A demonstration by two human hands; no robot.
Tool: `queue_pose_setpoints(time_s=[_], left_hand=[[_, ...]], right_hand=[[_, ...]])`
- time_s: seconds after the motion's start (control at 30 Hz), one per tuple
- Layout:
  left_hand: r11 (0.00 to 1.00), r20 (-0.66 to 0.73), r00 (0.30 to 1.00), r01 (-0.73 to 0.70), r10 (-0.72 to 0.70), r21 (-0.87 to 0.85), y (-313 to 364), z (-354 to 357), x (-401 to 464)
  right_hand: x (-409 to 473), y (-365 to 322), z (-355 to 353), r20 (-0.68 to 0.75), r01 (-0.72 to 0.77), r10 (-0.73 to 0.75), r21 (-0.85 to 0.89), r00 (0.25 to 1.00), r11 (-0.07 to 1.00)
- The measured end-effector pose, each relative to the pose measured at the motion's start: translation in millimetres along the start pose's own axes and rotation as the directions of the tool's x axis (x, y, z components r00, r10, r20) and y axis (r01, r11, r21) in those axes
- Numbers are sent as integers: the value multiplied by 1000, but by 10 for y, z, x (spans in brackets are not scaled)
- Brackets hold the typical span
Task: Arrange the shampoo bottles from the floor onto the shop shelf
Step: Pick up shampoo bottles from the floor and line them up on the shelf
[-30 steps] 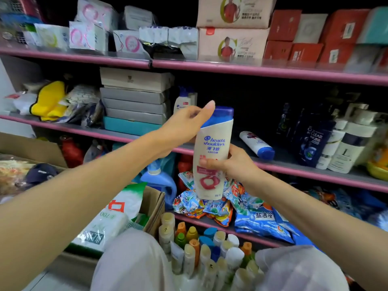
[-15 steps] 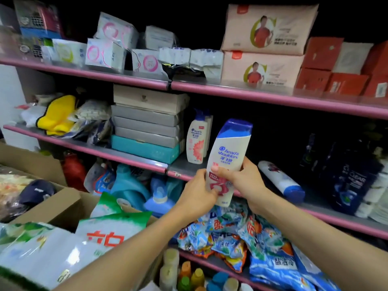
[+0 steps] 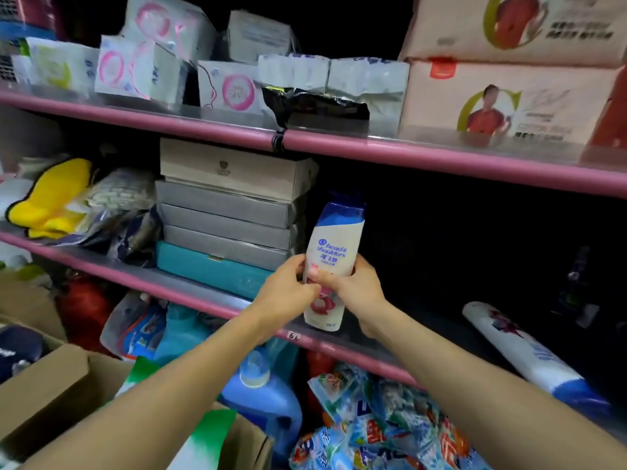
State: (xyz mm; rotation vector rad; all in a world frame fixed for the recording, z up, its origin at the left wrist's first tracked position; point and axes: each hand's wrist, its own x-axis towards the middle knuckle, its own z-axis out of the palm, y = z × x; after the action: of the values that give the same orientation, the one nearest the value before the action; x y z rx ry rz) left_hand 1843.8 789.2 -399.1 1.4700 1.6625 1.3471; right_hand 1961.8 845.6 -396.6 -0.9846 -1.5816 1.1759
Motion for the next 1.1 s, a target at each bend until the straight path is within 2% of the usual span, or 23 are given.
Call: queue_pose_setpoints(time_s=[0.1, 0.2, 0.37, 0.53, 0.8, 0.87, 0.97, 1.1], left_hand=[[997, -59, 998, 13, -9, 81, -132, -18, 5], [997, -42, 999, 12, -9, 76, -188, 12, -25], [985, -44, 999, 14, -7, 170, -227, 153, -84], [985, -51, 997, 72, -65, 154, -301, 218, -85], [980, -68, 986, 159, -152, 119, -324, 256, 55], [982, -121, 982, 157, -145, 100, -323, 309, 55], [994, -290, 954, 91, -71, 54, -277, 462, 35], [994, -421, 906, 74, -35, 78, -171, 689, 111]], right_hand=[[36, 115, 77, 54, 6, -3, -55, 999, 998], [36, 215, 21, 72, 26, -19, -112, 997, 993], [-61, 451, -135, 139, 33, 2, -246, 990, 969], [-75, 550, -126, 184, 87, -25, -336, 983, 938], [-68, 576, -98, 135, 114, -66, -386, 989, 915], [-52, 583, -117, 158, 98, -41, -372, 987, 923], [-3, 632, -200, 170, 29, 24, -304, 985, 952], [178, 719, -427, -42, -90, 81, -273, 996, 958]])
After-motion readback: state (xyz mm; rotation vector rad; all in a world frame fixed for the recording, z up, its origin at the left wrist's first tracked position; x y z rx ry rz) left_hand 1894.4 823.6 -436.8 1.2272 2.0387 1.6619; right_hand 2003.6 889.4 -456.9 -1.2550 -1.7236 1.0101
